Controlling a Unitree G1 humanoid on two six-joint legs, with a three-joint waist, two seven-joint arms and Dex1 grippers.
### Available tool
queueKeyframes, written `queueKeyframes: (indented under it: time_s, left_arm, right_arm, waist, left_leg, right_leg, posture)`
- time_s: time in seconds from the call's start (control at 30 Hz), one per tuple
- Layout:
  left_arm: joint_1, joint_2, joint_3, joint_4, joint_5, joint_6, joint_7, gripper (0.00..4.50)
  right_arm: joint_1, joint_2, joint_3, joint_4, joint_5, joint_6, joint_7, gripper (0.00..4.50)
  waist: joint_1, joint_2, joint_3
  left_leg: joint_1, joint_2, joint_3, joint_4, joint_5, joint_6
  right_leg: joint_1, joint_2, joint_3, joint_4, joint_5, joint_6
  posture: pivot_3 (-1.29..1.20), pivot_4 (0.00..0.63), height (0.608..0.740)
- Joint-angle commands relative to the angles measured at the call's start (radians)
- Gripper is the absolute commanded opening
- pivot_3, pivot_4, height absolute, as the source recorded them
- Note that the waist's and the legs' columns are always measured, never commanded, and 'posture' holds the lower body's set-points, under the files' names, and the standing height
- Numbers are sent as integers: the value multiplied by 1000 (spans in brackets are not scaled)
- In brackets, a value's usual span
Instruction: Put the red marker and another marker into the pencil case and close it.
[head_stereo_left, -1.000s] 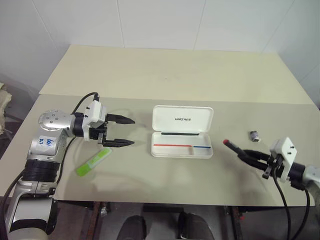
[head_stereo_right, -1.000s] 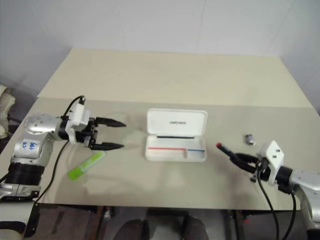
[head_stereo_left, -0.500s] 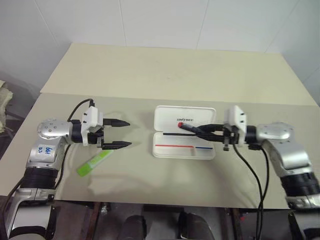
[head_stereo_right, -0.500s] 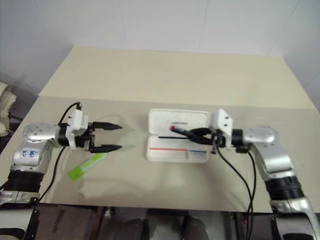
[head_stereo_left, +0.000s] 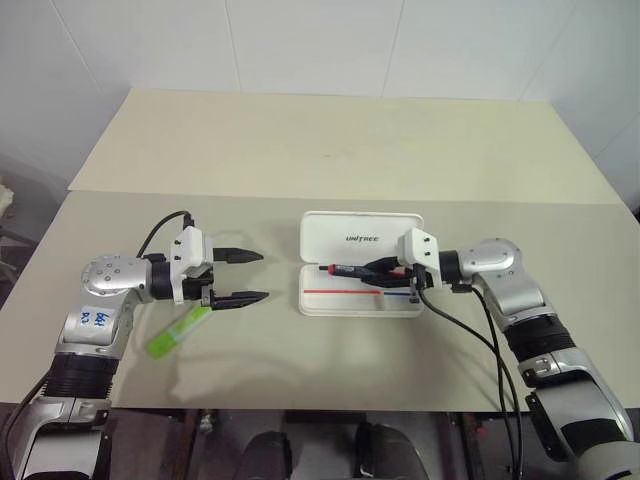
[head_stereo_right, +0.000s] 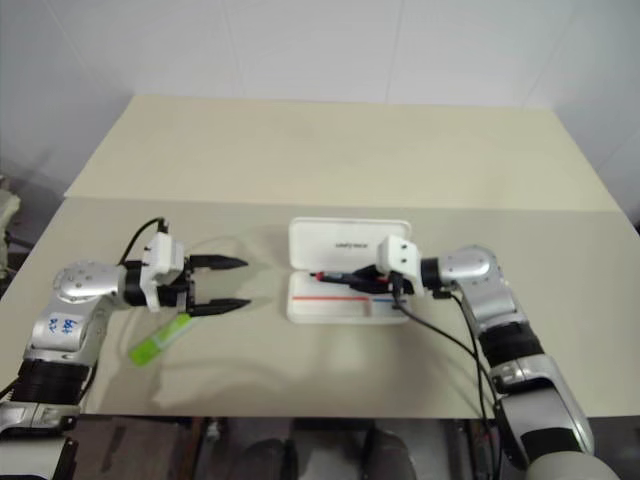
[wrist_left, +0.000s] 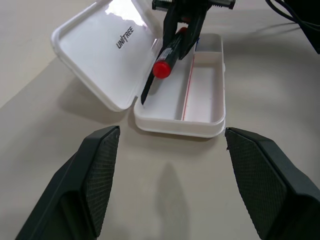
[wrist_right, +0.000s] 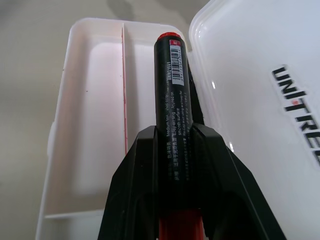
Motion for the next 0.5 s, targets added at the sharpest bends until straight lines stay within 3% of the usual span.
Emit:
queueKeyframes:
  time_s: [0.03, 0.27, 0.4, 0.5]
  left_arm:
    - [3, -2, 25, -38, -18, 2, 17, 3620]
    - [-3, -13, 15, -39, -18, 6, 29, 3620]
    - [-5, -17, 13, -42, -19, 11, 31, 3620]
    - [-2, -15, 16, -46, -21, 18, 33, 3620]
  right_arm:
    - [-17, 10, -9, -19, 5, -4, 2, 596]
    - [-9, 22, -34, -101, 42, 37, -8, 3079]
    - [15, 20, -66, -262, 126, 152, -25, 4463]
    - [52, 7, -97, -410, 203, 264, -41, 4463]
  waist:
    - [0, 0, 0]
    - [0, 0, 0]
    - [1, 1, 1]
    - [3, 1, 1]
  left_leg:
    - [0, 0, 0, 0, 0, 0]
    - [0, 0, 0, 0, 0, 0]
    - [0, 0, 0, 0, 0, 0]
    - [0, 0, -1, 0, 0, 0]
  right_leg:
    - [0, 0, 0, 0, 0, 0]
    - [0, 0, 0, 0, 0, 0]
    - [0, 0, 0, 0, 0, 0]
    - [0, 0, 0, 0, 0, 0]
  posture:
    - [0, 150, 740]
    - [0, 150, 740]
    - [0, 150, 740]
    - [0, 150, 740]
